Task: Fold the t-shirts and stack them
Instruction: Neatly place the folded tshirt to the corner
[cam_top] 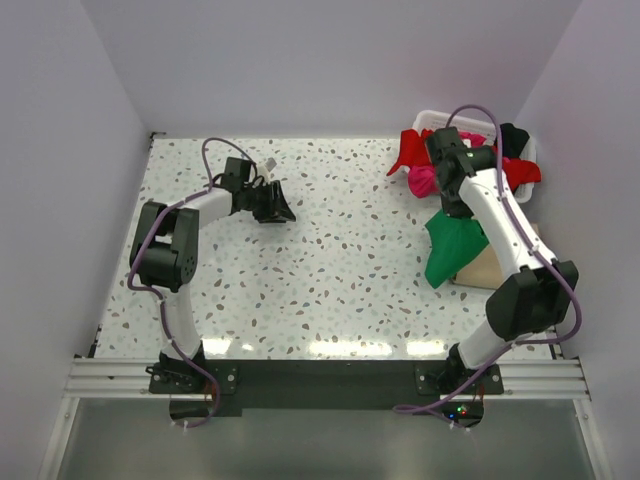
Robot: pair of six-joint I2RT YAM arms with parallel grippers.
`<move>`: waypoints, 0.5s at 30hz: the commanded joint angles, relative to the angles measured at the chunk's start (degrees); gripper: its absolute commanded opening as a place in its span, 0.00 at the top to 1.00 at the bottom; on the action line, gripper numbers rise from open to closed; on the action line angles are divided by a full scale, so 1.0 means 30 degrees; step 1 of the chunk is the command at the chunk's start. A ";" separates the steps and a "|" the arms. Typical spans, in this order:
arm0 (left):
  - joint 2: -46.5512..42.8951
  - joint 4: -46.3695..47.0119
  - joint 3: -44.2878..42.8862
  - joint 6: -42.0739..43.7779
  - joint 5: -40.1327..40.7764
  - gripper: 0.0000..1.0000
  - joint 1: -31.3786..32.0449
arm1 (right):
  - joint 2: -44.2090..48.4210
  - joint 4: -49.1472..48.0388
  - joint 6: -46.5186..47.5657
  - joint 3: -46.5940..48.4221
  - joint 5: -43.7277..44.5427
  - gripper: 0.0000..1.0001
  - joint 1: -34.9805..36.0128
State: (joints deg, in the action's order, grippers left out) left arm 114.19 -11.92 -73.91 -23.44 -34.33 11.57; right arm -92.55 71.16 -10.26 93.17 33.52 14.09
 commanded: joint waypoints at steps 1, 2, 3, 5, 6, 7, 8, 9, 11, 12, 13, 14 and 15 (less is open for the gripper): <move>-0.0710 0.0840 0.0144 -0.0242 -0.0540 0.54 -0.0254 | 0.1085 0.0159 0.0695 0.0731 0.0283 1.00 -0.0564; -0.0710 0.0869 0.0202 -0.0272 -0.0569 0.54 -0.0254 | 0.1056 0.0188 0.0754 0.0819 0.0254 1.00 -0.0681; -0.0710 0.0898 0.0232 -0.0272 -0.0570 0.54 -0.0254 | 0.1056 0.0159 0.0813 0.0936 0.0166 1.00 -0.0914; -0.0769 0.0927 0.0232 -0.0272 -0.0599 0.54 -0.0254 | 0.1056 0.0071 0.1076 0.1053 0.0165 1.00 -0.1091; -0.0798 0.0927 0.0261 -0.0272 -0.0570 0.54 -0.0254 | 0.1027 0.0042 0.1193 0.1170 0.0165 1.00 -0.1237; -0.0856 0.0956 0.0348 -0.0272 -0.0541 0.54 -0.0254 | 0.1056 -0.0017 0.1368 0.1258 0.0107 1.00 -0.1355; -0.0886 0.0957 0.0378 -0.0243 -0.0569 0.54 -0.0254 | 0.1056 -0.0075 0.1457 0.1317 0.0049 1.00 -0.1472; -0.0915 0.0986 0.0379 -0.0272 -0.0570 0.54 -0.0254 | 0.1085 -0.0134 0.1545 0.1405 -0.0010 1.00 -0.1734; -0.0945 0.0957 0.0379 -0.0243 -0.0570 0.54 -0.0254 | 0.1144 -0.0368 0.1867 0.1464 -0.0302 1.00 -0.1999; -0.0974 0.0986 0.0379 -0.0243 -0.0570 0.54 -0.0254 | 0.1144 -0.0485 0.2071 0.1435 -0.0390 1.00 -0.2232; -0.0974 0.0928 0.0379 -0.0272 -0.0570 0.54 -0.0254 | 0.1144 -0.0602 0.2160 0.1406 -0.0420 1.00 -0.2351; -0.0974 0.0956 0.0379 -0.0272 -0.0570 0.54 -0.0254 | 0.1144 -0.0690 0.2277 0.1377 -0.0624 1.00 -0.2497; -0.0974 0.0928 0.0379 -0.0243 -0.0570 0.54 -0.0254 | 0.1144 -0.0778 0.2365 0.1290 -0.0713 1.00 -0.2817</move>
State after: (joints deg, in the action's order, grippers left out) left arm 114.17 -11.16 -73.21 -23.49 -34.57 11.53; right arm -91.64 70.67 -5.82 94.89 31.88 7.31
